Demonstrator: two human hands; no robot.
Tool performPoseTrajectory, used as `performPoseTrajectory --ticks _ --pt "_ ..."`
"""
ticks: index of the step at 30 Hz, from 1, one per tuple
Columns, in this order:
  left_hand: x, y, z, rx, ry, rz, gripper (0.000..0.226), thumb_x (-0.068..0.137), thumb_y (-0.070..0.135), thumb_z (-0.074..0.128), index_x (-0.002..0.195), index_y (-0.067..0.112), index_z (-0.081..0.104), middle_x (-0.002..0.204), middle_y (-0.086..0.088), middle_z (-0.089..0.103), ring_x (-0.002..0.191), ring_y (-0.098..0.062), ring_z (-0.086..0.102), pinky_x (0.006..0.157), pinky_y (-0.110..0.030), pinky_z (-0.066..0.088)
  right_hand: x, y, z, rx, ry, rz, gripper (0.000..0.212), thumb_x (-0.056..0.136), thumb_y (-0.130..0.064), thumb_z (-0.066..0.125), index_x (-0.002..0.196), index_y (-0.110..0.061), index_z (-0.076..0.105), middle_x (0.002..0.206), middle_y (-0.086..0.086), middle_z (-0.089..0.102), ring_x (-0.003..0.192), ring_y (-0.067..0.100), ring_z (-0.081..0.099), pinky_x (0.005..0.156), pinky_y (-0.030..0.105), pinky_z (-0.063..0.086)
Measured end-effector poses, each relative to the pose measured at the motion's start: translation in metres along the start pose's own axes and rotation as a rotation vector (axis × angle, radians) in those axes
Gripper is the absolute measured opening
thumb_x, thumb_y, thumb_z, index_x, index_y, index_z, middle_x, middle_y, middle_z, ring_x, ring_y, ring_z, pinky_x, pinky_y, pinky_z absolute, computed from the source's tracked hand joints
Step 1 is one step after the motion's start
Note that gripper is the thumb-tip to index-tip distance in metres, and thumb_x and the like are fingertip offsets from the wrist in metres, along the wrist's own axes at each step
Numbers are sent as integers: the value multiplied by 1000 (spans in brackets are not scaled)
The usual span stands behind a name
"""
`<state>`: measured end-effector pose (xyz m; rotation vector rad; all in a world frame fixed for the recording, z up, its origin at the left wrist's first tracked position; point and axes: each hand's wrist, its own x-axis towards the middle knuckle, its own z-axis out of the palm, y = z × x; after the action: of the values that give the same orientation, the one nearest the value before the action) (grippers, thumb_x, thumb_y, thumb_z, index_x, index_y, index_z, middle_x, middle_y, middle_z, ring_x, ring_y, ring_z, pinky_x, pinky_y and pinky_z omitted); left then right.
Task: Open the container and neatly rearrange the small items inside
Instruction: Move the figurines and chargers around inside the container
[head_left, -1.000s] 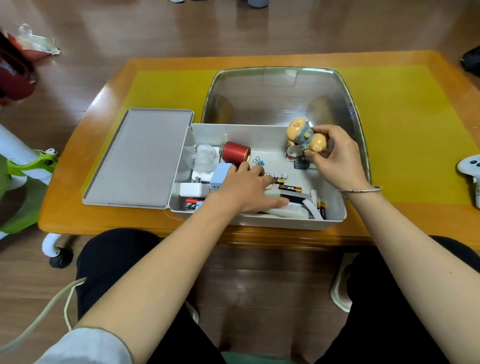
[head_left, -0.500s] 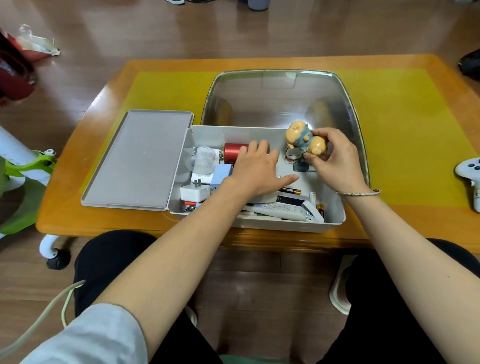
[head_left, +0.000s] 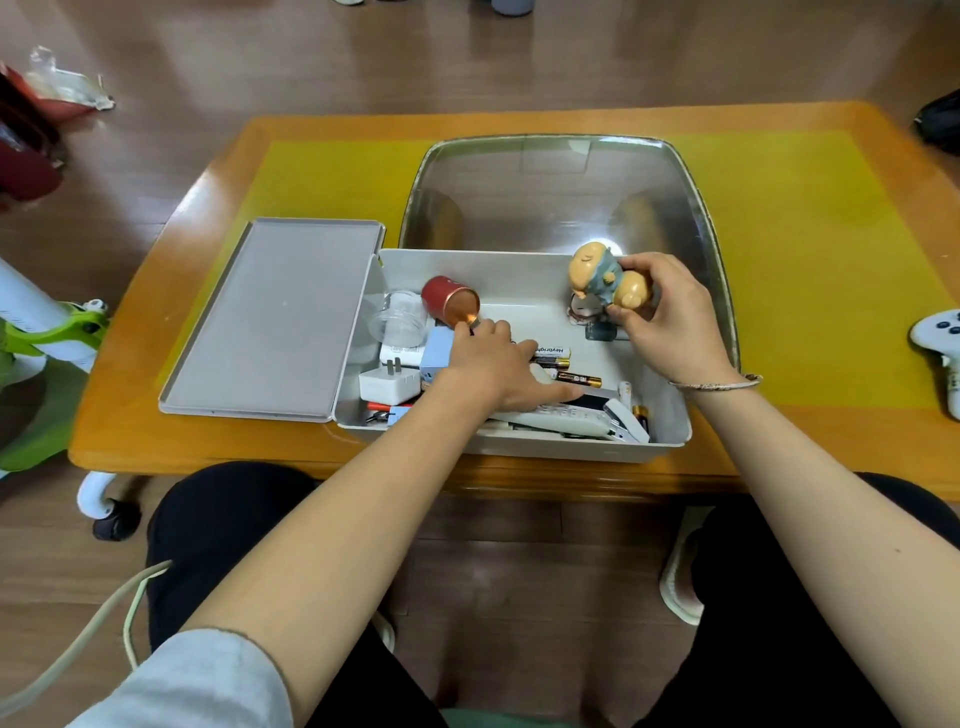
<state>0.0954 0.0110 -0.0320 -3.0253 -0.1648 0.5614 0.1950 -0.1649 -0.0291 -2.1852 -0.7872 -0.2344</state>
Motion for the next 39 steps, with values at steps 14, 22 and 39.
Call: performPoseTrajectory --ticks 14,22,39 --pt "-8 -4 11 -88 143 -54 90 76 86 21 133 25 54 133 -8 47 128 -29 35 106 -48 21 7 -22 8 -140 -172 -80 40 74 -10 73 111 -14 60 113 3 62 102 21 57 83 32 46" --pt "-14 -10 16 -100 147 -99 89 78 84 21 137 23 48 140 -9 43 135 -28 28 112 -52 11 28 -41 37 -207 -255 -16 36 75 -14 73 109 -14 61 110 4 59 103 22 56 86 34 45" --pt "-18 -12 16 -126 163 -97 88 79 84 22 138 23 45 141 -11 42 137 -28 25 114 -52 8 31 -43 63 -414 -480 -9 32 81 -10 63 113 -13 62 117 8 54 104 30 54 83 39 47"
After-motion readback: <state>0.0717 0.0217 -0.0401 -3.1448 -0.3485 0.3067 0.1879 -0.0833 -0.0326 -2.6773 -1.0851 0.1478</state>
